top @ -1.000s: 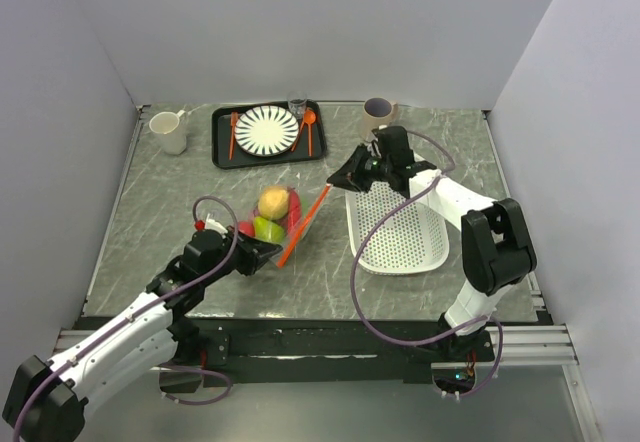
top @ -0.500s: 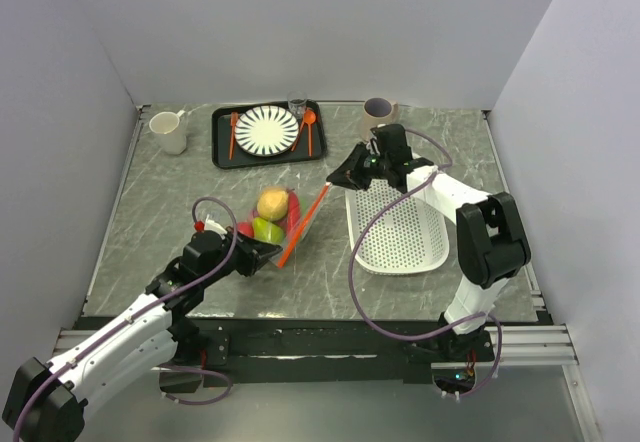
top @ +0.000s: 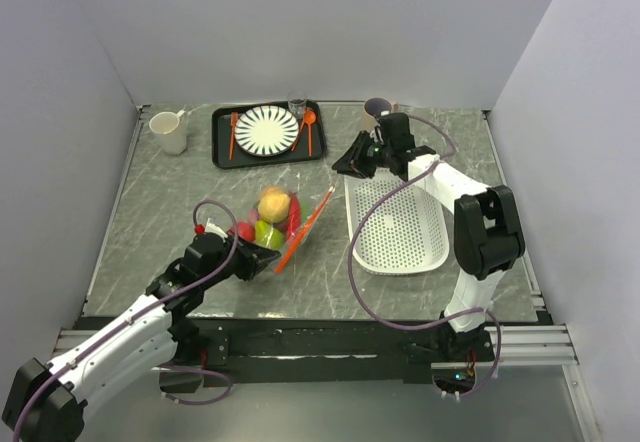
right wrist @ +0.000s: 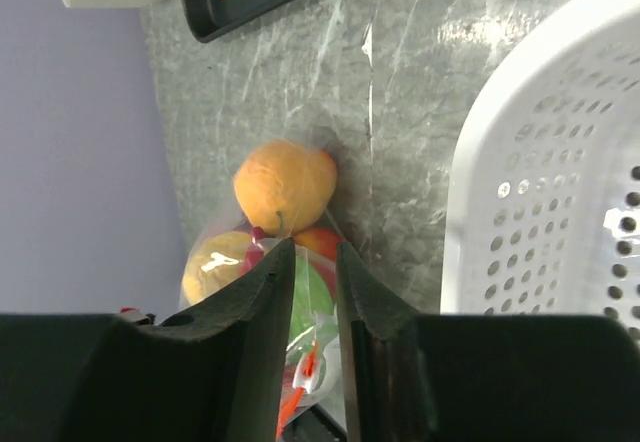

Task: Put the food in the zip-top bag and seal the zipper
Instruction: Zip the zipper food storage bag at the center of the board, then place the zipper food storage bag at the center of the board.

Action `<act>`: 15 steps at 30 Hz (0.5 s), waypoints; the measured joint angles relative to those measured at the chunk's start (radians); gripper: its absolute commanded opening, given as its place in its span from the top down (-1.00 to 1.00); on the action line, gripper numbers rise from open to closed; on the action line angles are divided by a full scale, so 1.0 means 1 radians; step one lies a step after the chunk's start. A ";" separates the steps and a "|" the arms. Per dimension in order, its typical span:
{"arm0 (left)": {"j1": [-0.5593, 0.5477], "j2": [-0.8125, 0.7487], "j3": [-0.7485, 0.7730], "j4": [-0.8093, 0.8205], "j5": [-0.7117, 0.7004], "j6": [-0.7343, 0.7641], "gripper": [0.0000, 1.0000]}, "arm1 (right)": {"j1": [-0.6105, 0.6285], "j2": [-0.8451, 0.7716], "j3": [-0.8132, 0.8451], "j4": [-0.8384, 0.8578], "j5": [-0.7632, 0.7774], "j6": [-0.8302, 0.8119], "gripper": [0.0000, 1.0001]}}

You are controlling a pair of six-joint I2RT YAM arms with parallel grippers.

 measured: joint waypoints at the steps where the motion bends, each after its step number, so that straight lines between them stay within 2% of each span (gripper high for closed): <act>1: 0.000 0.007 0.003 -0.005 0.000 0.005 0.99 | 0.000 0.003 0.014 -0.020 0.006 -0.022 0.23; 3: 0.000 0.021 0.012 -0.010 0.001 0.016 0.99 | 0.000 0.004 0.032 -0.054 0.031 -0.056 0.02; 5: 0.000 0.037 0.026 -0.012 0.003 0.026 0.99 | 0.000 0.003 0.043 -0.087 0.059 -0.100 -0.05; 7: 0.000 0.053 0.039 -0.016 0.007 0.037 0.68 | 0.000 0.002 0.050 -0.119 0.097 -0.142 -0.19; 9: 0.000 0.065 0.045 -0.015 0.010 0.043 0.30 | 0.000 -0.003 0.051 -0.149 0.130 -0.175 -0.22; 11: 0.000 0.075 0.048 -0.015 0.016 0.053 0.08 | 0.000 -0.016 0.051 -0.183 0.162 -0.201 -0.24; 12: 0.000 0.079 0.050 -0.014 0.019 0.060 -0.10 | -0.001 -0.026 0.051 -0.195 0.180 -0.211 -0.26; 15: 0.000 0.085 0.063 -0.021 0.023 0.075 -0.24 | -0.003 -0.067 0.050 -0.225 0.239 -0.229 -0.29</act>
